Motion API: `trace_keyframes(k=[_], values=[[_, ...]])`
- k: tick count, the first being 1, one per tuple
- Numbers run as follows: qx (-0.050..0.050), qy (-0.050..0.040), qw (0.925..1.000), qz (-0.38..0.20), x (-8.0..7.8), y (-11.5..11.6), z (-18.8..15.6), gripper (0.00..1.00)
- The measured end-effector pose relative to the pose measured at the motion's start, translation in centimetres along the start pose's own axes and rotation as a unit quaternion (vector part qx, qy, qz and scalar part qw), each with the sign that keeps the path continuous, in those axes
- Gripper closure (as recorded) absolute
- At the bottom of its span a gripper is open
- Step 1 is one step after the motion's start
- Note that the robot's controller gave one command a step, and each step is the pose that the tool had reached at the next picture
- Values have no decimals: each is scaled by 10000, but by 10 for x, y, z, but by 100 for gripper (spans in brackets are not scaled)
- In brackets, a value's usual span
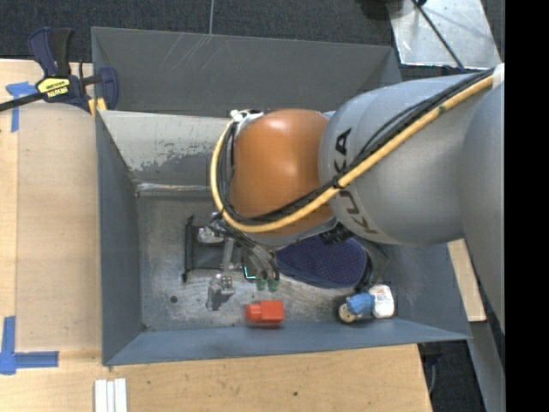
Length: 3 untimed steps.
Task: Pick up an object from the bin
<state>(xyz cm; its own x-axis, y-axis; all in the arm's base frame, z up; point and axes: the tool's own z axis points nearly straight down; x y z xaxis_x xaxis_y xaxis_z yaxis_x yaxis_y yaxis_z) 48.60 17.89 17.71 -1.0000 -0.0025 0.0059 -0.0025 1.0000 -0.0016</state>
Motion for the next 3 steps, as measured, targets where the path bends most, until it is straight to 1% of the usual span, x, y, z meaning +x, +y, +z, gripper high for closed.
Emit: trace_keyframes(k=[1, 2, 3], values=[[9, -16, 10000, -63, -36, -39, 62, 0], [-11, -35, 10000, -74, -35, -36, 58, 100], [-11, -35, 10000, -74, -35, -36, 58, 0]])
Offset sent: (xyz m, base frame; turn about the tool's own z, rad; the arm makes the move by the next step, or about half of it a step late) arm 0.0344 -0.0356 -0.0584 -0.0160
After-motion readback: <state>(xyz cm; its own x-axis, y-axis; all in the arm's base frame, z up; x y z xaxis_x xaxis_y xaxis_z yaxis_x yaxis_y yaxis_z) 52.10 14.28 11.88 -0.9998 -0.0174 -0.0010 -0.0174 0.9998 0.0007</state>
